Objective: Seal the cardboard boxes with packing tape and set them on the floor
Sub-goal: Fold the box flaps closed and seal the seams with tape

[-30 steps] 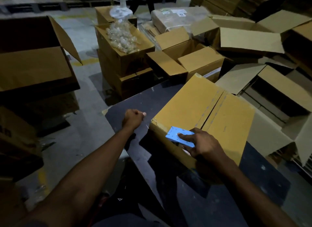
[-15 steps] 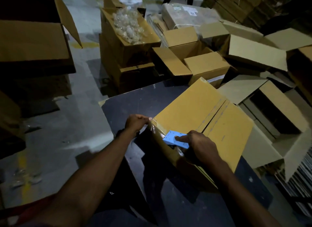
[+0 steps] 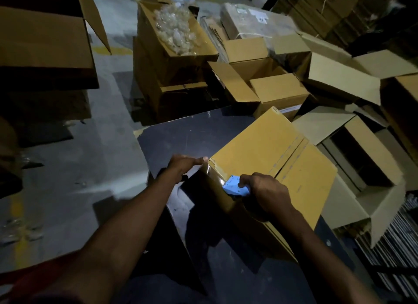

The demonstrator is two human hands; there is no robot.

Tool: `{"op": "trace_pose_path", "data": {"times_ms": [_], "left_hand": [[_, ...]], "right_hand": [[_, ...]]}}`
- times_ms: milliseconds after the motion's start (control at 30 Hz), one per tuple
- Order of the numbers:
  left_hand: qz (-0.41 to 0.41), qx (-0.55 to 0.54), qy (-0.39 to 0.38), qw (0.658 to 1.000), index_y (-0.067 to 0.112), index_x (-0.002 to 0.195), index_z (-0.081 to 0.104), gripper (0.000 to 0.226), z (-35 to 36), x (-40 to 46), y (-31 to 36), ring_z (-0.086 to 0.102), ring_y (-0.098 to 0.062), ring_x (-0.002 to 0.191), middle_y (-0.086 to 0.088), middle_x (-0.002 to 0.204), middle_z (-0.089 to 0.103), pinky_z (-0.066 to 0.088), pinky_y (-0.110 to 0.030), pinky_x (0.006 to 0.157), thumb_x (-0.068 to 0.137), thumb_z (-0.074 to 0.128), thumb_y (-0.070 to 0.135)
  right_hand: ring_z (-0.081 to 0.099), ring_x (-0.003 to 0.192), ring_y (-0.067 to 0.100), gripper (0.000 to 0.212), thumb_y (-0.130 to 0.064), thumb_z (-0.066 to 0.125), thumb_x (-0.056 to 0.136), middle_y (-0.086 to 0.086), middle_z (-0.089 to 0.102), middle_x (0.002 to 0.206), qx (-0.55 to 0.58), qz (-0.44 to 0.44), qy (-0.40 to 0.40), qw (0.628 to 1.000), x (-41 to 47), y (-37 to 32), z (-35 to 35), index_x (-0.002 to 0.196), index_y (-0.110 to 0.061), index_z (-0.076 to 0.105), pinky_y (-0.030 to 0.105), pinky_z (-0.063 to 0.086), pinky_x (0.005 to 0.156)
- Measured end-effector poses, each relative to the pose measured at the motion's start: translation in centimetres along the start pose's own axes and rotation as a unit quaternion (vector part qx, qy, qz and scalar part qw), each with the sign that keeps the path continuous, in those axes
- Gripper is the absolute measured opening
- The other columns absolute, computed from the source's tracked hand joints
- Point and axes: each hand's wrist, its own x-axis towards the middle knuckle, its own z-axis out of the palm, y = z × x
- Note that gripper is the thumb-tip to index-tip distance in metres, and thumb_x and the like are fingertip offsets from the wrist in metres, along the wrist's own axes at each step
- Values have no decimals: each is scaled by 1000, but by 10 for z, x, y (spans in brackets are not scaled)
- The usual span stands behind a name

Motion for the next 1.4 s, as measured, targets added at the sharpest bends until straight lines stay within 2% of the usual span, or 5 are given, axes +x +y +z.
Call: {"op": "trace_pose_path", "data": {"times_ms": [300, 600, 767, 1033, 1400], "left_hand": [[-88, -4, -89, 992, 7, 102, 69, 54, 0, 9, 13, 54, -18, 72, -8, 91, 63, 43, -33, 71, 69, 96, 39], [146, 75, 14, 986, 21, 87, 82, 7, -12, 24, 2, 75, -26, 86, -1, 86, 79, 63, -33, 80, 83, 82, 15], [357, 110, -127, 919, 10, 150, 54, 60, -6, -20, 14, 54, -11, 135, 0, 149, 56, 44, -13, 105, 92, 62, 26], [239, 389, -251, 853, 26, 167, 5, 122, -31, 5, -40, 16, -20, 159, 0, 173, 12, 22, -39, 127, 77, 80, 62], [753, 472, -83, 451, 7, 145, 59, 46, 19, -6, -2, 54, -28, 140, -12, 151, 56, 35, -49, 120, 108, 48, 32]], "right_hand": [[58, 97, 29, 36, -34, 68, 84, -4, 58, 107, -29, 13, -80, 996, 23, -17, -13, 114, -30, 48, 35, 40, 63], [58, 105, 33, 35, -40, 52, 96, 5, 59, 113, -44, 61, -137, 988, 41, -46, -26, 126, -22, 48, 41, 51, 73], [60, 98, 32, 28, -41, 57, 94, 2, 60, 106, -19, 71, -125, 989, 40, -49, -23, 118, -25, 51, 39, 50, 68], [62, 97, 29, 27, -22, 64, 88, -2, 59, 105, -23, 69, -143, 987, 33, -39, -28, 112, -32, 55, 37, 44, 62], [66, 101, 26, 61, -40, 60, 99, -4, 61, 128, -34, 55, -241, 968, 13, -7, -45, 147, -64, 31, 39, 49, 69]]}}
